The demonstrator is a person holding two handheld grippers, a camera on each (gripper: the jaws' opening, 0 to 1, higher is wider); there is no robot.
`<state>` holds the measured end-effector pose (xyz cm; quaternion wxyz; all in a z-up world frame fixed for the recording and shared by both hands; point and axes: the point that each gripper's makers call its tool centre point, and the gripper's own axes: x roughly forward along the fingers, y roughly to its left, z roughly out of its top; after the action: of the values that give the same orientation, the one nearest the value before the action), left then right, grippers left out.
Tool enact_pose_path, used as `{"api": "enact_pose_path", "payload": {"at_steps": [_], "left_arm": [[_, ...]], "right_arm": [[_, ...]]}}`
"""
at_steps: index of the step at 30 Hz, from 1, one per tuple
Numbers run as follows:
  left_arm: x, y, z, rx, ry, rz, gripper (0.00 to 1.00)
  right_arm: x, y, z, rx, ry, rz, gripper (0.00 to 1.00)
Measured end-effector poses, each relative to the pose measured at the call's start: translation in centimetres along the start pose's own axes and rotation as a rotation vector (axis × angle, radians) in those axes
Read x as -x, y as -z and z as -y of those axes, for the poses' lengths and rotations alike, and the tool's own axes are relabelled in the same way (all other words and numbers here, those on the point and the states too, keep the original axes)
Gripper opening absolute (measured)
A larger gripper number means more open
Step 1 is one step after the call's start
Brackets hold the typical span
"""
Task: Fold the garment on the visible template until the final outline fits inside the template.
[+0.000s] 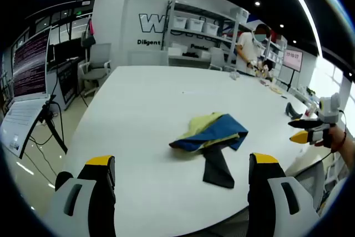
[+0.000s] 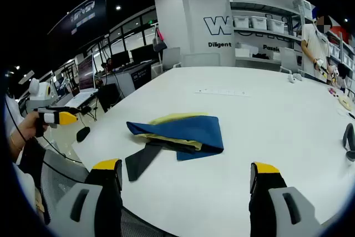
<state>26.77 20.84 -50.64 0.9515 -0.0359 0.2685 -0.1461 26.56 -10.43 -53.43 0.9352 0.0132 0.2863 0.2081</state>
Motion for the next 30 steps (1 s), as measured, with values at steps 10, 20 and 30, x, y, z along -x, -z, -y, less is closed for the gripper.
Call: {"api": "enact_pose_path", "payload": {"at_steps": [10, 20, 30], "left_arm": [[-0.01, -0.02, 0.07, -0.002, 0.002, 0.000, 0.96], [0.02, 0.09, -0.10, 0.000, -0.002, -0.002, 0.96], [-0.11, 0.05, -0.17, 0.001, -0.003, -0.001, 0.96]], "right_arm": [[0.05, -0.01, 0.01, 0.000, 0.001, 0.002, 0.94], [0.07, -0.06, -0.01, 0.000, 0.001, 0.004, 0.94], [-0.02, -0.04, 0.04, 0.000, 0.000, 0.003, 0.93]]}}
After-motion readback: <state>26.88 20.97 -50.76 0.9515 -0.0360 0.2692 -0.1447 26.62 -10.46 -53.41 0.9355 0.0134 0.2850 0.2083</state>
